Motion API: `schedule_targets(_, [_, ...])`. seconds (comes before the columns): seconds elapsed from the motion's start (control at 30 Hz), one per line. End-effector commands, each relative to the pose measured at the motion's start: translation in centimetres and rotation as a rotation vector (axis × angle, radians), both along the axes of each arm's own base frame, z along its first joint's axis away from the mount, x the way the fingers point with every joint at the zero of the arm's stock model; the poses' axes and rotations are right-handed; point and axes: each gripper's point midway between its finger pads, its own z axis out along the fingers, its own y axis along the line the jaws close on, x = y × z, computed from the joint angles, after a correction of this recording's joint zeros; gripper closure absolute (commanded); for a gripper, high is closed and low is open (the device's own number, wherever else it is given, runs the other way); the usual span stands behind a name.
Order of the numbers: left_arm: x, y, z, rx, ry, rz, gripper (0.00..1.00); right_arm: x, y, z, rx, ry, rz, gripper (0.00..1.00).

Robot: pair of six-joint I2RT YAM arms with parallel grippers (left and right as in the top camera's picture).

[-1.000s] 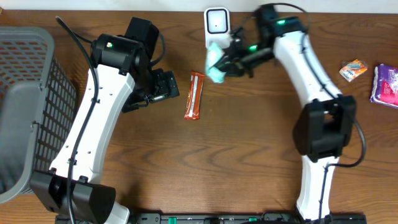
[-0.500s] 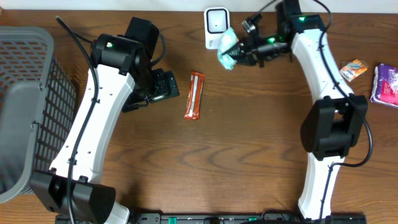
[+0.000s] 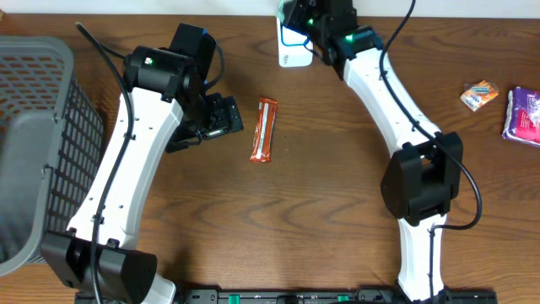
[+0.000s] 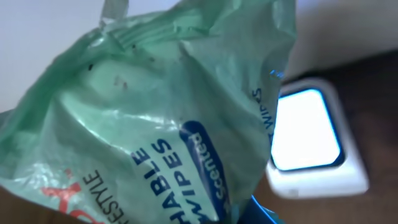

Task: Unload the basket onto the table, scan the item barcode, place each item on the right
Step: 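Hold the green wipes pack up against the scanner, then carry the green wipes pack right and set it beside the others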

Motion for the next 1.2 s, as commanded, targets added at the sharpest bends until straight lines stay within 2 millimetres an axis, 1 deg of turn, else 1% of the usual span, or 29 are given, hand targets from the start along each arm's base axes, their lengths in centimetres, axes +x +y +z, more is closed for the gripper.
schedule_targets(0.0, [0.0,0.2,-0.1,0.008,0.005,0.002,0.02,1.5,-1.5,-2.2,-0.075,-0.005,-0.16,0.99])
schedule_targets(0.1, [0.0,0.2,-0.1,0.008,0.005,0.002,0.02,2.0,-1.2,-5.4,-0.086,0.033,-0.155,0.99])
schedule_targets(0.2, [0.0,0.2,-0.1,0.008,0.005,0.002,0.02,2.4,-1.4,-6.7,-0.083,0.046,-0.149,0.99])
schedule_targets(0.27, [0.0,0.2,-0.1,0.008,0.005,0.002,0.02,2.7,-1.7,-6.6,-0.076,0.042,-0.148,0.99])
schedule_targets(0.33, [0.0,0.2,-0.1,0.008,0.006,0.002,0.02,3.1,-2.5,-5.6,-0.068,0.03,-0.141,0.99])
schedule_targets(0.37, [0.0,0.2,-0.1,0.008,0.005,0.002,0.02,3.3,-3.3,-4.9,-0.071,0.026,-0.142,0.99])
schedule_targets(0.43, [0.0,0.2,-0.1,0.008,0.005,0.002,0.02,3.6,-5.7,-3.4,-0.073,0.038,-0.175,0.99])
schedule_targets(0.47, [0.0,0.2,-0.1,0.008,0.005,0.002,0.02,3.7,-7.6,-2.3,-0.077,0.048,-0.203,0.99])
schedule_targets(0.53, [0.0,0.2,-0.1,0.008,0.005,0.002,0.02,3.7,-11.8,-0.7,-0.11,0.066,-0.248,0.99])
schedule_targets(0.57, [0.0,0.2,-0.1,0.008,0.005,0.002,0.02,3.6,-13.7,-0.4,-0.127,0.081,-0.268,0.99])
schedule_targets(0.6, [0.0,0.2,-0.1,0.008,0.005,0.002,0.02,3.4,-16.0,-0.2,-0.151,0.104,-0.293,0.99])
schedule_targets(0.67, [0.0,0.2,-0.1,0.008,0.005,0.002,0.02,2.5,-21.0,-0.5,-0.198,0.169,-0.352,0.99])
schedule_targets(0.73, [0.0,0.2,-0.1,0.008,0.005,0.002,0.02,1.1,-25.6,-1.8,-0.243,0.255,-0.423,0.99])
schedule_targets(0.8, [0.0,0.2,-0.1,0.008,0.005,0.002,0.02,-1.5,-31.0,-3.8,-0.304,0.383,-0.501,0.99])
schedule_targets(0.93, [0.0,0.2,-0.1,0.008,0.005,0.002,0.02,-6.6,-39.3,-7.1,-0.386,0.59,-0.658,0.99])
schedule_targets(1.0, [0.0,0.2,-0.1,0.008,0.005,0.002,0.02,-8.3,-42.2,-8.4,-0.403,0.645,-0.674,0.99])
schedule_targets(1.07, [0.0,0.2,-0.1,0.008,0.005,0.002,0.02,-9.5,-44.2,-9.4,-0.401,0.683,-0.683,0.98])
schedule_targets(1.1, [0.0,0.2,-0.1,0.008,0.006,0.002,0.02,-10.4,-45.6,-10.3,-0.404,0.71,-0.68,0.97])
schedule_targets(1.13, [0.0,0.2,-0.1,0.008,0.006,0.002,0.02,-11.0,-46.4,-10.8,-0.401,0.728,-0.685,0.92])
schedule_targets(1.17, [0.0,0.2,-0.1,0.008,0.005,0.002,0.02,-11.6,-47.0,-11.3,-0.39,0.747,-0.692,0.82])
